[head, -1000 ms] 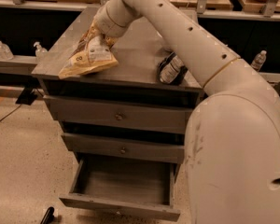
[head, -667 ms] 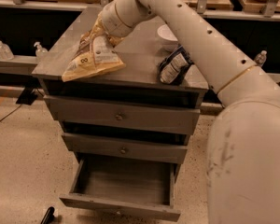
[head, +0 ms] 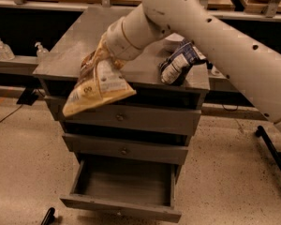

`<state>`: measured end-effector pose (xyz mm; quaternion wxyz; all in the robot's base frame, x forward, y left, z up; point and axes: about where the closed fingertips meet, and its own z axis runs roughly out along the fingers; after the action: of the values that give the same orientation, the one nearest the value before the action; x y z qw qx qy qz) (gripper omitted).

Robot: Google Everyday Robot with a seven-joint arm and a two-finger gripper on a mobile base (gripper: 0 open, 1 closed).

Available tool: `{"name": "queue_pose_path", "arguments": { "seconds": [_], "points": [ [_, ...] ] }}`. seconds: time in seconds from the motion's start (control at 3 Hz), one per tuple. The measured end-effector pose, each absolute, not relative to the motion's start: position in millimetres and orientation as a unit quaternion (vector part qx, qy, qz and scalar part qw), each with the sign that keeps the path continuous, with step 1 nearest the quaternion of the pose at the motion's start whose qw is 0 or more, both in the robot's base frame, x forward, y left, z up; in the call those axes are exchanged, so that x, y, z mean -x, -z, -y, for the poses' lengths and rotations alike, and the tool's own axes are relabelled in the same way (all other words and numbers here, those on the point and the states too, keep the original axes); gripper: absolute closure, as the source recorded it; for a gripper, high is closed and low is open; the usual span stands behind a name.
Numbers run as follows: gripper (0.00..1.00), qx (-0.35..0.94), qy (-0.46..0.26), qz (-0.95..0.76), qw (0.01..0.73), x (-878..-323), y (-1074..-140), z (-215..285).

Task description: Place brown chip bag into bottom drawer

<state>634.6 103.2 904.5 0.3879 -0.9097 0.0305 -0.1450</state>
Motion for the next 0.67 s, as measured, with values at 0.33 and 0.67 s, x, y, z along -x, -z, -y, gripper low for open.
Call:
{"name": "queue_pose_path", "arguments": {
  "seconds": [0.33, 0.67],
  "points": [
    [1.00, 0.917, 0.129, -0.026, 0.377, -629.4, -883.2, -109.1],
    [1.00, 0.905, 0.138, -0.035, 0.400, -633.0, -882.2, -106.6]
  ]
}}
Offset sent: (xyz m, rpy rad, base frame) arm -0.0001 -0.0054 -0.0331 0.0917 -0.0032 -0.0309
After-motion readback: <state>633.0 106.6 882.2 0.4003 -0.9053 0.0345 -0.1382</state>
